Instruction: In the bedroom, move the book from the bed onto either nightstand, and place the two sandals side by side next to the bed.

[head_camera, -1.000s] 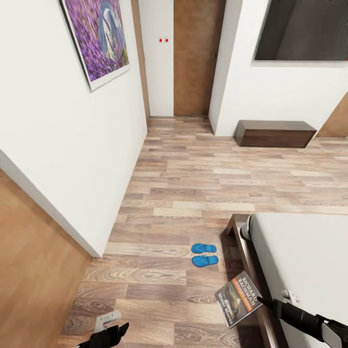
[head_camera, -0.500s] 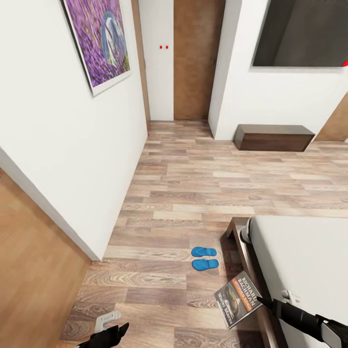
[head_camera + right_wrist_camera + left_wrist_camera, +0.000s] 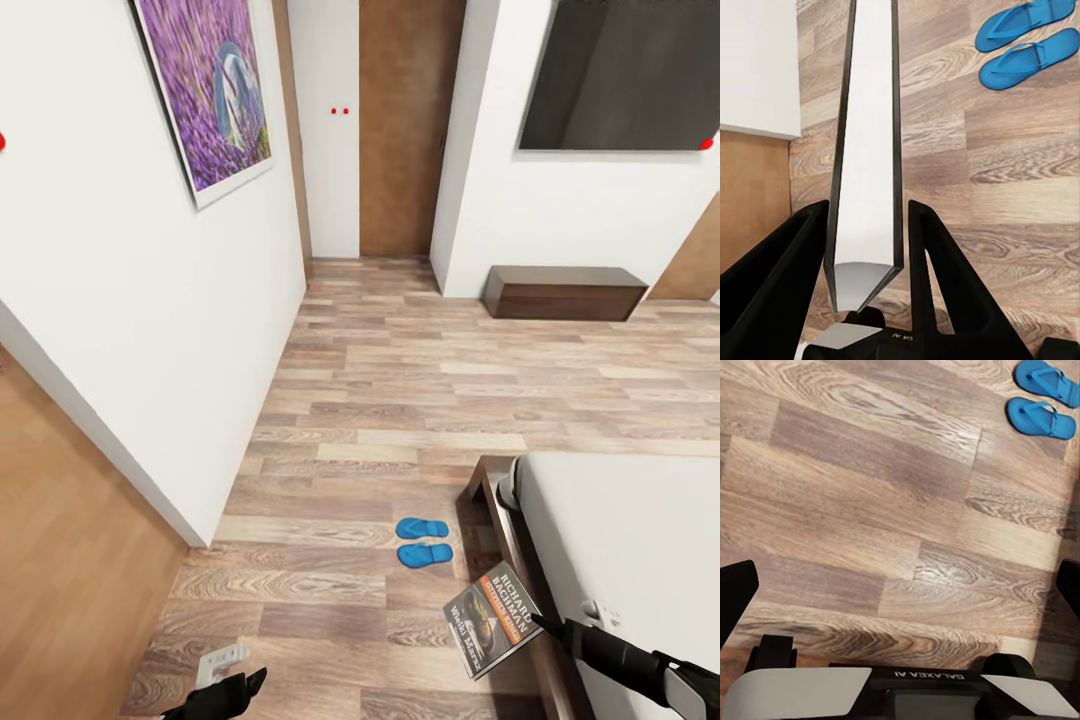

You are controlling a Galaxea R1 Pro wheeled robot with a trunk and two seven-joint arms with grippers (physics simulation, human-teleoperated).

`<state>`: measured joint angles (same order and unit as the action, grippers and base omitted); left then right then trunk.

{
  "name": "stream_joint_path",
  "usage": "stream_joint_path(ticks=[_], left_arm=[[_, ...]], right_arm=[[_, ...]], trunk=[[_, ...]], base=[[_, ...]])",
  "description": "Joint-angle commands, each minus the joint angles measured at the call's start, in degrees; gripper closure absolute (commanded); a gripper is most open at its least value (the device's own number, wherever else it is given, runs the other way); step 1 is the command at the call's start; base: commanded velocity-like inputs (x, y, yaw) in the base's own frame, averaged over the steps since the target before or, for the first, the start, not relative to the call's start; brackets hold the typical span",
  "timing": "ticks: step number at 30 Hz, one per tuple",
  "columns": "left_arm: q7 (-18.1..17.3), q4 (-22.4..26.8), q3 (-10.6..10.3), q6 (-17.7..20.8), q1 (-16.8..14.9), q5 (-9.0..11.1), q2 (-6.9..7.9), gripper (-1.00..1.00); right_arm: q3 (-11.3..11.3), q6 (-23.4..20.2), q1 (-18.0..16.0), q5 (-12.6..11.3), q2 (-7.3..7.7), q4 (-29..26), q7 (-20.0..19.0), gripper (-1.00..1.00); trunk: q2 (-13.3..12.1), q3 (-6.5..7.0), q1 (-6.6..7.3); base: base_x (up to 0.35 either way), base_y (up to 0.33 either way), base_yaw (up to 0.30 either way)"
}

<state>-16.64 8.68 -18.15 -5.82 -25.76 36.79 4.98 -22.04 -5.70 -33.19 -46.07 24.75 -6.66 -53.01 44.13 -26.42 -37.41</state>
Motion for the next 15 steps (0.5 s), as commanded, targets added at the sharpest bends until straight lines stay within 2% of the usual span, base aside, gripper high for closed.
stream_joint_path(ticks=[1, 15], left_arm=[[-0.15, -0.07, -0.48, -0.25, -0.05, 0.48, 0.03, -1.0], [-0.15, -0.07, -0.48, -0.25, -0.04, 0.48, 0.03, -1.0]], right_arm=[[-0.29, -0.61, -0.03, -0.6, 0.03, -0.02, -0.16, 1.0], [-0.29, -0.56, -0.03, -0.6, 0.03, -0.02, -0.16, 1.0]], trunk=[[0.05, 0.04, -0.01], [0.05, 1.34, -0.01]], base=[[0.0, 0.0, 0.0], [0.0, 0.0, 0.0]])
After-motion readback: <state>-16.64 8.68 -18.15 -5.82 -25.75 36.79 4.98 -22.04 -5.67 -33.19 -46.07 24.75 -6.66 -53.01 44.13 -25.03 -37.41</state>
